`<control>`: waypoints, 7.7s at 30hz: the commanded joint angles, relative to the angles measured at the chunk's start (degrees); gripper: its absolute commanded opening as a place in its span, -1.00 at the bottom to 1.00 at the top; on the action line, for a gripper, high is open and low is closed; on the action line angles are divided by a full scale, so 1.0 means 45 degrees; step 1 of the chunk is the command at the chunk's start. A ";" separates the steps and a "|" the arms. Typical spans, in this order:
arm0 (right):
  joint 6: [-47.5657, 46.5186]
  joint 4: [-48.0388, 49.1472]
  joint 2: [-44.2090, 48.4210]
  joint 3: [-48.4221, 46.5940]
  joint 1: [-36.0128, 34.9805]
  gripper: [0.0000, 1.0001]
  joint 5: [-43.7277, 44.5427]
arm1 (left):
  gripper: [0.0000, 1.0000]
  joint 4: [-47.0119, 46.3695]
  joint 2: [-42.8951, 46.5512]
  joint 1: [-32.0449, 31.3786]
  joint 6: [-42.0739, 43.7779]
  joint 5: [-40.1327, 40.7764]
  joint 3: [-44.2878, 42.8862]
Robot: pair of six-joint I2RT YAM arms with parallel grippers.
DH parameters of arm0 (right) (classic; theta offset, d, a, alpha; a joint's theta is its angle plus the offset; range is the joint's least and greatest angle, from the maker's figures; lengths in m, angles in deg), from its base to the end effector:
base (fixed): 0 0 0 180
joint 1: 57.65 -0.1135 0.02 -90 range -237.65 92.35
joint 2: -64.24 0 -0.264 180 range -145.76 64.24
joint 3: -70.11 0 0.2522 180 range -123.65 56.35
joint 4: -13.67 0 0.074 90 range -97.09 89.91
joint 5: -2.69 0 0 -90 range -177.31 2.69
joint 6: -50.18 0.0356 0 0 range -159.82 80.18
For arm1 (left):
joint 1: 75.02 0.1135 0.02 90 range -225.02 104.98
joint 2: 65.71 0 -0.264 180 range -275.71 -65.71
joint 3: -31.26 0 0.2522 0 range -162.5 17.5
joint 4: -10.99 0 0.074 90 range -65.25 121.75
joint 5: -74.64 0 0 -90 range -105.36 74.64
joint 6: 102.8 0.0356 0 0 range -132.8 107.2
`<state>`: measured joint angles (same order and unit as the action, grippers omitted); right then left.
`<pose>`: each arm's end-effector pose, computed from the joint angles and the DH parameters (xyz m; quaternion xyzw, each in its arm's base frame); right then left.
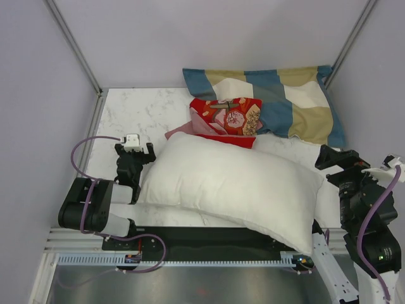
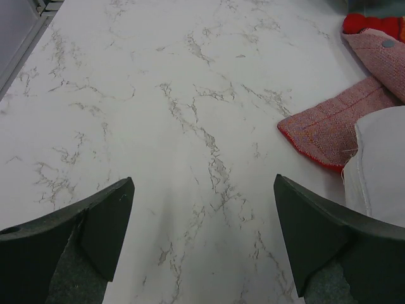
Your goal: Put the pillow into the pillowcase
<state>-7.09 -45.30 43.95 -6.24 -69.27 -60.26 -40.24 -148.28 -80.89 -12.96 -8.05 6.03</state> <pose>0.0216 -0.0121 0.4089 0.2875 0.6633 0.0958 0.6843 0.2299 -0.0191 0.1513 -0.0056 0.7435 0.0123 0.6686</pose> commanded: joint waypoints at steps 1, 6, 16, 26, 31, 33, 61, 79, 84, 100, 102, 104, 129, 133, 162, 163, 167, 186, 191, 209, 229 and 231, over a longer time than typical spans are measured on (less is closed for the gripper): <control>-0.0183 0.0281 0.0115 0.0158 0.0004 0.96 -0.0385 | 1.00 -0.0538 0.0027 -0.0004 0.0329 -0.0043 -0.0089; -0.0749 0.0048 -0.0138 -0.0017 0.0004 0.96 -0.0560 | 1.00 -0.0538 0.0008 -0.0004 0.0310 -0.0043 -0.0109; -0.1724 -0.0110 -0.0451 -0.0037 0.0004 0.96 -0.3896 | 1.00 0.2347 0.4623 -0.0043 0.0154 0.0620 0.0282; -0.1864 0.0923 -0.3844 0.0469 0.0023 0.96 -0.7356 | 0.99 1.1722 1.1367 -0.0083 -0.3885 0.0428 -0.1396; -0.1551 0.3286 -0.6188 0.0900 0.0003 0.96 -0.6870 | 0.99 1.3347 1.3052 -0.0083 -0.5040 -0.1268 -0.2100; -0.1454 0.4201 -0.7867 0.0842 0.0023 0.96 -0.6870 | 1.00 1.3524 1.3579 -0.0083 -0.5120 -0.2069 -0.2120; -0.1277 0.5027 -2.2484 -1.0912 -0.3218 -1.00 -0.6591 | 0.99 1.4052 1.5673 -0.0083 -0.3870 -0.3168 -0.0695; -0.2507 0.2510 -1.1322 -0.9279 -0.2674 -1.00 -0.3088 | 1.00 1.7605 1.6394 -0.0063 -0.8263 -0.1253 -0.0948; -0.2801 0.1416 -0.7859 -0.6622 -0.2047 -1.00 0.0643 | 1.00 1.8795 1.6707 -0.0083 -0.8848 -0.2405 -0.1883; -0.1942 0.0222 -0.5100 -0.3417 -0.2047 -1.00 0.0317 | 0.99 2.1601 1.0712 -0.0083 -1.1171 -0.4297 -0.4057; -0.1961 0.0320 -0.5100 -0.3338 -0.2028 -1.00 0.0279 | 0.33 2.0444 1.0129 -0.0083 -1.1466 -0.5911 -0.3258; -0.1903 0.0379 -0.5138 -0.3240 -0.2028 -1.00 0.0220 | -0.95 1.9211 0.9716 -0.0083 -1.1877 -0.6369 -0.3098; -0.2136 0.1276 -0.5685 -0.3357 -0.2028 -1.00 -0.4637 | 0.99 2.3270 0.5553 0.4333 -0.7310 -0.4337 -1.5635; -0.2040 0.2056 -0.5900 -0.3299 -0.2028 -1.00 -0.7489 | 1.00 2.3251 0.6140 0.3202 -0.6857 -0.6912 -1.5403; -0.0809 0.2566 -0.6545 0.1407 -0.2047 0.94 -0.2886 | 0.99 2.0830 -0.2959 -1.0551 -0.4437 -0.0920 -1.6339; -0.0809 0.2605 -0.6390 0.1524 -0.2028 0.92 -0.2731 | 0.78 2.0771 -0.3464 -1.0551 -0.4398 -0.1212 -1.6417; -0.0906 0.2566 -0.5941 0.1973 -0.2028 0.90 -0.2011 | 0.04 2.0713 -0.3860 -1.0532 -0.4338 -0.2170 -1.6243; 0.0031 0.7369 -1.7281 -0.1478 0.0101 0.37 -0.3570 | -0.95 2.1921 0.3462 -0.7611 -0.6332 -0.0686 -0.9271; 0.0382 0.6556 -2.2162 -0.6036 0.0082 0.30 -0.3510 | -0.95 2.2353 0.3993 -0.7309 -0.6350 -0.1096 -0.9210; 0.0644 0.6191 -2.5927 -1.4146 0.1586 0.47 -0.2863 | -0.95 2.1825 0.3074 -0.7407 -0.6506 -0.1078 -0.9151; -0.1143 0.6844 -0.9457 0.1774 -0.1809 0.96 -0.9839 | -0.95 2.1943 0.4344 -0.7446 -0.6487 -0.1351 -1.1358; -0.0672 0.7135 -0.8873 0.2226 -0.2786 0.96 -0.9877 | -0.95 2.3241 0.4344 -0.7465 -0.6236 -0.0440 -1.1554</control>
<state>-12.97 -13.78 2.73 -0.27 -77.42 -101.44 59.45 -130.48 -114.44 -41.51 -13.90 -42.44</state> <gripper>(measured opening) 0.982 0.037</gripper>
